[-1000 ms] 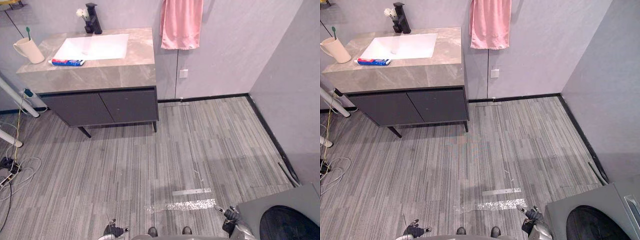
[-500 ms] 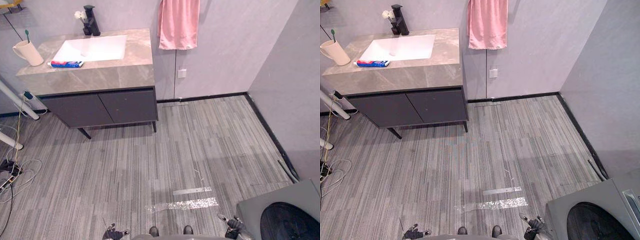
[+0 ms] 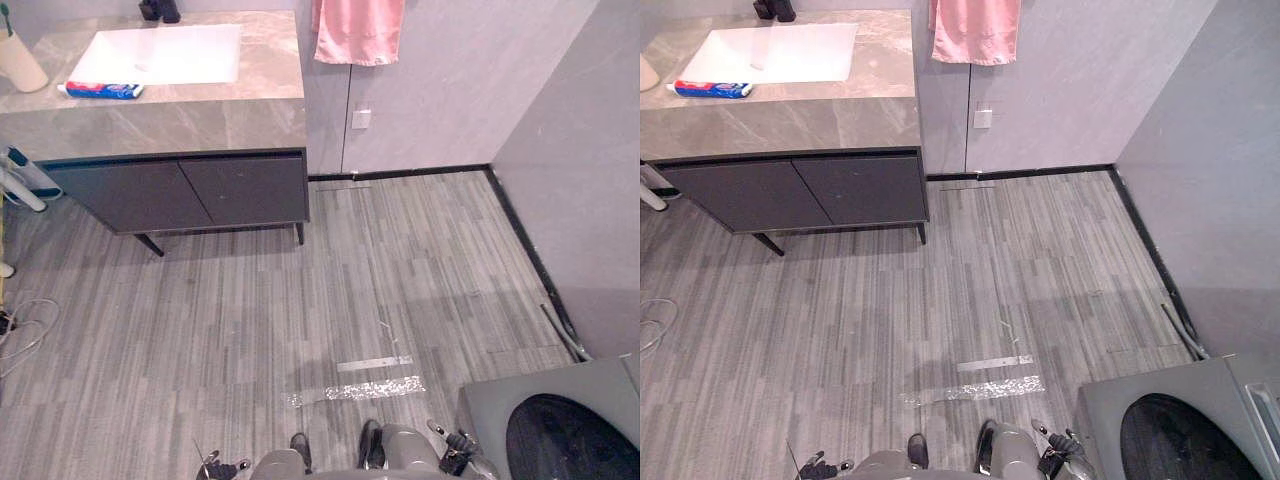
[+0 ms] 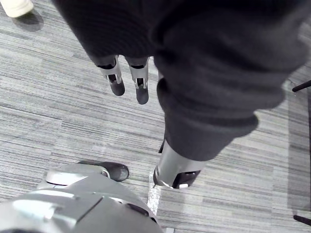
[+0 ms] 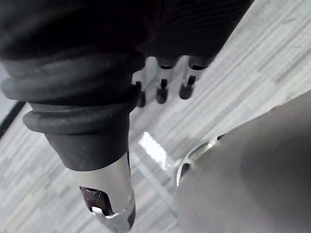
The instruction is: Organize washtable
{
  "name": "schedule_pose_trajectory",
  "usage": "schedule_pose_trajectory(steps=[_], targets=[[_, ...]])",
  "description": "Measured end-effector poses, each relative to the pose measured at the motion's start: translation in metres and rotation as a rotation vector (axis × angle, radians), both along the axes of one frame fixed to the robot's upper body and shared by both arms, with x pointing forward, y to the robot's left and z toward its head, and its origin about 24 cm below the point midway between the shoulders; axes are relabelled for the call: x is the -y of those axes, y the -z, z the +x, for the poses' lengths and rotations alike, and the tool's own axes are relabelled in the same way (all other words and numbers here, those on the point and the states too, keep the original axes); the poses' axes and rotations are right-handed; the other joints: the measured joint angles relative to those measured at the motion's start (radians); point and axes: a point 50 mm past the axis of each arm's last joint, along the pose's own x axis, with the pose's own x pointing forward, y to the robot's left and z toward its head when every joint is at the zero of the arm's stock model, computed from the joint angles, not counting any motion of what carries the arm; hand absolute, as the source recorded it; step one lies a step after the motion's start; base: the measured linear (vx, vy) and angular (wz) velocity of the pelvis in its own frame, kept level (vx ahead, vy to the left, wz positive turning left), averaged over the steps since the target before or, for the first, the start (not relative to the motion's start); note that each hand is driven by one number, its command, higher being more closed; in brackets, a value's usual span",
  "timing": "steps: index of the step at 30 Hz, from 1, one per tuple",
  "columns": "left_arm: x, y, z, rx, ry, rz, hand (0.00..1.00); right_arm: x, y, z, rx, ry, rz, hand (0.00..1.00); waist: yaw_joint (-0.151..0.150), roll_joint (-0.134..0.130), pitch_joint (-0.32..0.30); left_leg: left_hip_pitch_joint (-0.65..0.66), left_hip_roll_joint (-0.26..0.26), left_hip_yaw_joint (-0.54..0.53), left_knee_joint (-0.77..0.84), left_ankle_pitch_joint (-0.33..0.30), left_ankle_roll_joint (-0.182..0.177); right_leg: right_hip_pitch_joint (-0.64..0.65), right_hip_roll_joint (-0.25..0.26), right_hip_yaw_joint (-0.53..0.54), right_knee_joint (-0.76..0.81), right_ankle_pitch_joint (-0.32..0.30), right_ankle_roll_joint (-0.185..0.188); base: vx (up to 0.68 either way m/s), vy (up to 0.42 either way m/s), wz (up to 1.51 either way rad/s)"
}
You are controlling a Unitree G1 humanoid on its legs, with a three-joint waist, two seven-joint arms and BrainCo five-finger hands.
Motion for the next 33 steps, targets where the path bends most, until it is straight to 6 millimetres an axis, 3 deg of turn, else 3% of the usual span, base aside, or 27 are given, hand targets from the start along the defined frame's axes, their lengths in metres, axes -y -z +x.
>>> schedule_pose_trajectory(steps=[2, 3, 5, 6, 7, 8, 9, 10, 11, 12, 13, 14, 15, 17, 18, 20, 21, 22, 24, 25, 26, 27, 29, 30, 31, 32, 33], targets=[[-0.005, -0.001, 0.001, 0.002, 0.0, 0.016, 0.0, 0.0, 0.0, 0.001, 0.005, 0.005, 0.001, 0.0, 0.0, 0.001, 0.001, 0.009, 0.048, 0.0, 0.014, -0.027, -0.028, -0.024, -0.008, -0.046, -0.082, 0.019, 0.009, 0.23, -0.084, -0.16], [-0.009, -0.003, 0.004, 0.008, -0.005, 0.03, 0.0, -0.002, 0.0, 0.001, 0.008, 0.008, 0.003, 0.0, 0.0, -0.006, 0.004, 0.033, 0.076, 0.005, 0.004, -0.041, -0.051, -0.04, -0.022, -0.09, -0.165, 0.066, 0.007, 0.23, -0.089, -0.15], [-0.012, -0.004, 0.01, 0.022, -0.017, 0.038, 0.0, -0.005, 0.0, 0.001, 0.007, 0.008, 0.011, 0.0, -0.001, -0.039, 0.021, 0.093, 0.079, 0.02, -0.021, -0.063, -0.086, -0.054, -0.067, -0.148, -0.264, 0.139, 0.011, 0.35, -0.168, -0.15], [-0.012, -0.004, 0.011, 0.029, -0.04, 0.037, 0.0, -0.006, 0.0, 0.003, 0.008, 0.005, 0.014, 0.0, -0.002, -0.058, 0.023, 0.136, 0.076, 0.033, -0.033, -0.093, -0.117, -0.07, -0.102, -0.173, -0.278, 0.168, -0.008, 0.5, -0.276, -0.07], [-0.013, -0.005, 0.012, 0.033, -0.043, 0.038, 0.0, -0.005, 0.0, 0.003, 0.01, 0.008, 0.013, 0.0, -0.002, -0.059, 0.022, 0.154, 0.081, 0.033, -0.034, -0.105, -0.124, -0.076, -0.107, -0.17, -0.267, 0.17, -0.01, 0.57, -0.334, 0.07], [-0.011, -0.005, 0.014, 0.04, -0.054, 0.031, 0.0, -0.001, 0.0, 0.002, 0.01, 0.018, 0.007, 0.0, -0.01, -0.038, 0.018, 0.17, 0.11, 0.031, -0.038, -0.124, -0.14, -0.095, -0.098, -0.162, -0.206, 0.236, -0.048, 0.6, -0.296, 0.26], [-0.006, -0.003, 0.011, 0.039, -0.086, 0.013, 0.0, 0.004, -0.002, 0.002, 0.018, 0.042, -0.002, 0.0, -0.009, 0.006, -0.02, 0.174, 0.184, 0.035, -0.026, -0.106, -0.178, -0.119, -0.053, -0.175, -0.123, 0.232, -0.095, 0.66, -0.287, 0.17], [-0.006, -0.003, 0.011, 0.042, -0.097, 0.012, 0.0, 0.004, -0.002, 0.004, 0.018, 0.039, -0.001, 0.0, -0.004, 0.014, -0.021, 0.17, 0.199, 0.038, -0.007, -0.099, -0.183, -0.119, -0.043, -0.177, -0.109, 0.219, -0.108, 0.72, -0.34, 0.01], [-0.007, -0.003, 0.01, 0.045, -0.133, 0.005, 0.0, 0.004, -0.002, 0.007, 0.017, 0.026, -0.007, 0.0, 0.002, 0.016, -0.018, 0.132, 0.231, 0.029, 0.093, -0.035, -0.183, -0.112, -0.039, -0.195, -0.048, 0.194, -0.141, 0.75, -0.386, 0.09], [-0.001, 0.0, 0.005, 0.032, -0.166, -0.019, 0.0, 0.01, -0.003, 0.005, 0.017, 0.043, -0.017, 0.0, -0.012, 0.015, -0.013, 0.106, 0.234, 0.019, 0.212, 0.065, -0.114, -0.118, -0.077, -0.203, 0.081, 0.157, -0.17, 0.73, -0.421, 0.14], [0.004, 0.001, 0.002, 0.025, -0.176, -0.031, 0.0, 0.011, -0.003, 0.004, 0.02, 0.052, -0.02, 0.0, -0.011, 0.024, -0.018, 0.098, 0.254, 0.022, 0.29, 0.113, -0.076, -0.124, -0.052, -0.195, 0.096, 0.117, -0.126, 0.58, -0.397, -0.09], [0.0, 0.003, -0.019, -0.016, -0.207, -0.023, 0.0, 0.003, -0.001, 0.002, 0.01, 0.03, -0.005, 0.0, 0.011, 0.022, -0.039, 0.044, 0.312, 0.025, 0.491, 0.136, -0.044, -0.023, 0.045, -0.188, -0.174, 0.186, -0.152, 0.4, -0.359, -0.57], [0.007, 0.004, -0.019, -0.012, -0.223, -0.049, 0.0, 0.009, -0.003, 0.005, 0.017, 0.007, -0.028, 0.0, 0.025, 0.059, -0.034, -0.021, 0.365, 0.016, 0.683, 0.066, -0.047, 0.033, 0.107, -0.174, -0.201, 0.162, -0.192, 0.49, -0.314, -0.68], [0.005, 0.004, -0.018, 0.002, -0.242, -0.057, 0.0, 0.005, -0.004, 0.01, 0.028, 0.001, -0.019, 0.0, 0.043, 0.036, -0.025, -0.118, 0.35, 0.023, 0.814, -0.022, -0.057, 0.108, 0.13, -0.131, -0.243, 0.12, -0.186, 0.56, -0.178, -0.46], [-0.001, 0.0, -0.014, 0.054, -0.245, -0.054, 0.0, 0.0, -0.003, 0.014, 0.031, -0.003, -0.006, 0.0, 0.055, 0.002, -0.003, -0.187, 0.301, 0.049, 0.856, -0.08, -0.054, 0.209, 0.133, -0.092, -0.294, 0.108, -0.181, 0.44, -0.128, -0.46], [0.004, 0.0, -0.013, 0.07, -0.228, -0.062, 0.0, -0.002, -0.004, 0.02, 0.043, -0.007, 0.002, 0.0, 0.076, -0.018, 0.008, -0.259, 0.24, 0.069, 0.82, -0.112, -0.063, 0.287, 0.129, -0.046, -0.34, 0.106, -0.179, 0.5, -0.054, -0.67], [0.006, 0.001, -0.012, 0.063, -0.218, -0.066, 0.0, -0.003, -0.006, 0.027, 0.063, -0.013, 0.001, 0.0, 0.08, -0.019, 0.008, -0.301, 0.205, 0.083, 0.759, -0.113, -0.065, 0.324, 0.123, -0.019, -0.364, 0.1, -0.168, 0.52, 0.022, -0.92], [0.005, 0.001, -0.014, 0.058, -0.227, -0.062, 0.0, -0.004, -0.01, 0.037, 0.093, -0.02, 0.003, 0.0, 0.084, -0.029, 0.017, -0.358, 0.16, 0.099, 0.636, -0.11, -0.067, 0.362, 0.109, 0.008, -0.385, 0.078, -0.133, 0.48, 0.101, -0.8], [0.008, 0.001, -0.013, 0.059, -0.214, -0.068, 0.0, -0.003, -0.013, 0.042, 0.119, -0.027, -0.008, 0.0, 0.086, -0.013, 0.014, -0.406, 0.093, 0.092, 0.352, -0.06, -0.091, 0.405, 0.095, 0.031, -0.404, 0.037, -0.101, 0.53, 0.242, -0.63], [0.009, 0.001, -0.014, 0.054, -0.203, -0.07, 0.0, -0.003, -0.011, 0.037, 0.107, -0.032, -0.011, 0.0, 0.112, -0.014, 0.014, -0.398, 0.053, 0.06, 0.239, 0.097, -0.068, 0.446, 0.075, 0.071, -0.413, 0.008, -0.077, 0.53, 0.306, -0.77], [0.007, 0.001, -0.019, 0.051, -0.213, -0.065, 0.0, -0.008, -0.009, 0.034, 0.098, -0.055, -0.004, 0.0, 0.133, -0.01, 0.003, -0.385, 0.024, 0.055, 0.231, 0.152, -0.049, 0.465, 0.06, 0.098, -0.427, -0.009, -0.076, 0.73, 0.318, -0.55], [0.002, -0.001, -0.013, 0.073, -0.212, -0.053, 0.0, -0.015, -0.01, 0.038, 0.104, -0.098, 0.003, 0.0, 0.123, -0.035, 0.001, -0.41, 0.021, 0.06, 0.331, 0.1, -0.005, 0.484, 0.055, 0.103, -0.445, 0.015, -0.085, 0.73, 0.292, -0.27], [-0.005, -0.003, -0.011, 0.087, -0.224, -0.036, 0.0, -0.021, -0.012, 0.047, 0.128, -0.111, 0.012, 0.0, 0.138, -0.019, 0.018, -0.457, 0.082, 0.09, 0.511, 0.055, 0.001, 0.523, 0.058, 0.125, -0.473, 0.09, -0.083, 0.58, 0.281, -0.22], [-0.008, -0.001, -0.022, 0.067, -0.295, -0.036, 0.0, -0.027, -0.013, 0.05, 0.134, -0.116, 0.024, 0.0, 0.153, -0.016, 0.023, -0.501, 0.083, 0.089, 0.587, 0.033, -0.009, 0.549, 0.031, 0.158, -0.448, 0.104, -0.059, 0.29, 0.213, -0.44], [-0.003, 0.001, -0.033, 0.04, -0.322, -0.047, 0.0, -0.023, -0.012, 0.048, 0.129, -0.116, 0.014, 0.0, 0.159, -0.01, -0.01, -0.467, 0.077, 0.071, 0.454, 0.051, -0.005, 0.544, 0.033, 0.166, -0.43, 0.105, -0.058, 0.32, 0.269, -0.43], [-0.003, 0.002, -0.043, 0.012, -0.341, -0.048, 0.0, -0.025, -0.012, 0.047, 0.127, -0.12, 0.017, 0.0, 0.156, -0.02, -0.017, -0.441, 0.05, 0.078, 0.423, 0.016, 0.057, 0.545, 0.016, 0.176, -0.387, 0.085, -0.036, 0.34, 0.227, -0.26], [-0.001, 0.003, -0.051, -0.01, -0.348, -0.053, 0.0, -0.025, -0.01, 0.044, 0.116, -0.118, 0.019, 0.0, 0.153, -0.043, -0.034, -0.413, 0.008, 0.109, 0.411, -0.035, 0.064, 0.474, -0.046, 0.194, -0.217, 0.051, 0.017, 0.44, 0.269, -0.12]])
